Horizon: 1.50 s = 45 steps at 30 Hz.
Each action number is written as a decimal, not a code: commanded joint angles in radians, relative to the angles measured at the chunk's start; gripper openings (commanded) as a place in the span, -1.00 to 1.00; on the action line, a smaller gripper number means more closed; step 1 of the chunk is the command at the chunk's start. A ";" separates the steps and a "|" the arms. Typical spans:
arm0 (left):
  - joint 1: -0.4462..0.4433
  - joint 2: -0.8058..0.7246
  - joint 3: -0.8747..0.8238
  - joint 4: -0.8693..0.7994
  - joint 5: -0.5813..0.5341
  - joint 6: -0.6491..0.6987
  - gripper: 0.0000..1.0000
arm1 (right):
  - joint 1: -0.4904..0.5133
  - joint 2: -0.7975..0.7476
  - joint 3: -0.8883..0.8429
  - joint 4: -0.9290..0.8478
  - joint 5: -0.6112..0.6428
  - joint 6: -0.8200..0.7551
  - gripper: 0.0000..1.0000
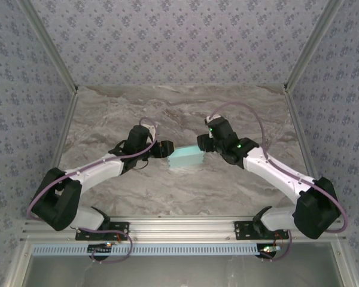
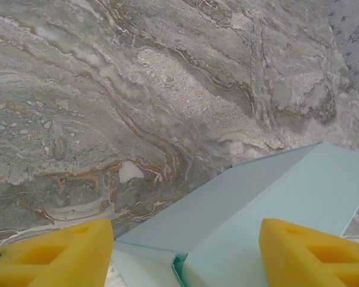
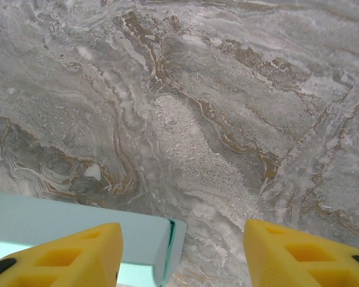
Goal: Fold the paper box
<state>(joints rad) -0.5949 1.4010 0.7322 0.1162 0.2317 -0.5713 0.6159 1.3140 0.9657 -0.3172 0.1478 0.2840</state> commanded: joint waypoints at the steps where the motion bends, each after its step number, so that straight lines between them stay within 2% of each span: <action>1: -0.013 0.029 -0.004 -0.110 -0.028 0.036 0.30 | -0.063 0.033 0.023 0.020 -0.204 0.014 0.15; 6: -0.014 0.030 -0.001 -0.110 -0.029 0.038 0.30 | -0.134 0.075 0.003 0.058 -0.332 0.052 0.13; 13: -0.017 0.029 -0.008 -0.107 -0.032 0.038 0.30 | -0.151 0.087 -0.066 0.095 -0.381 0.084 0.05; 35: -0.032 0.047 -0.088 -0.057 -0.030 0.006 0.30 | -0.156 0.071 -0.307 0.204 -0.403 0.152 -0.03; 45: -0.036 0.039 -0.065 -0.062 -0.029 0.005 0.30 | -0.150 0.047 -0.299 0.206 -0.417 0.144 -0.03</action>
<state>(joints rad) -0.6155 1.4036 0.6842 0.1772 0.2173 -0.5774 0.4557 1.3411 0.7002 0.0494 -0.2699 0.4416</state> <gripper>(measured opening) 0.651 0.486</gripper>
